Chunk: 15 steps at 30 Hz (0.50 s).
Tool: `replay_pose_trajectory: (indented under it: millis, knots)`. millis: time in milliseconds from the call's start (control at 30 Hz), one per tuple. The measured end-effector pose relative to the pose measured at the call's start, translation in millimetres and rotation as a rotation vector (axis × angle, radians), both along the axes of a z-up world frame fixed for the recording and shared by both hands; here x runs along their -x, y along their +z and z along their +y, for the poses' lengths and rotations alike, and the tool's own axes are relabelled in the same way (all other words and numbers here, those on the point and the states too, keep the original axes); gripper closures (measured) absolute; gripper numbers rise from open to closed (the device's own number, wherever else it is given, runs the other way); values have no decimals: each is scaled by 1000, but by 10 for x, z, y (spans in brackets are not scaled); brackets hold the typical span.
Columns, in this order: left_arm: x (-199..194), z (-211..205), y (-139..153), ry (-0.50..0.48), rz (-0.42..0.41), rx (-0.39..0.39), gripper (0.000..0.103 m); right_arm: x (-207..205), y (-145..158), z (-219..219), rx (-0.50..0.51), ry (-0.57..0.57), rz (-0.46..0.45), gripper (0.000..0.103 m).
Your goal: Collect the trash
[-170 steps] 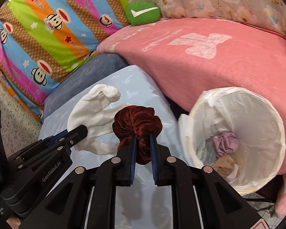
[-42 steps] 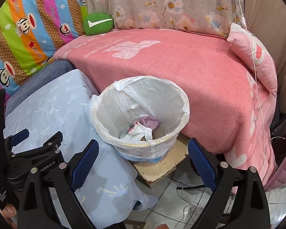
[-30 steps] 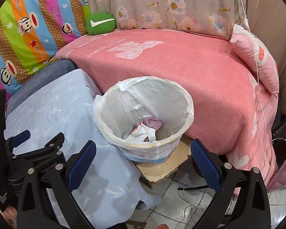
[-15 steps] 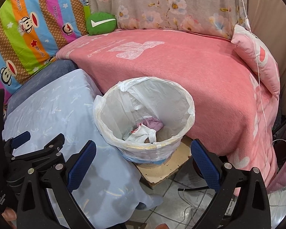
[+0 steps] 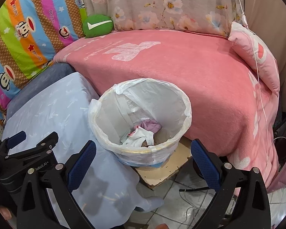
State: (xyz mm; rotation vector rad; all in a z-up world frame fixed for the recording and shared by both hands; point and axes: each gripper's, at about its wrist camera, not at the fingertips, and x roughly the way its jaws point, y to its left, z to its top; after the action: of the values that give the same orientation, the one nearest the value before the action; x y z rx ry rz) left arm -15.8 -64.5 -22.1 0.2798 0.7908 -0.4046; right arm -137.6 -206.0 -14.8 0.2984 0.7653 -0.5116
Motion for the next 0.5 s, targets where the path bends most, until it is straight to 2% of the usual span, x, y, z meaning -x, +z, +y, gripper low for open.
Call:
replay_pose_trajectory:
  millis: [500]
  knots:
    - [25,-85,63,-18,-7,6,12,71,-4,-56,-5,-16,2,6]
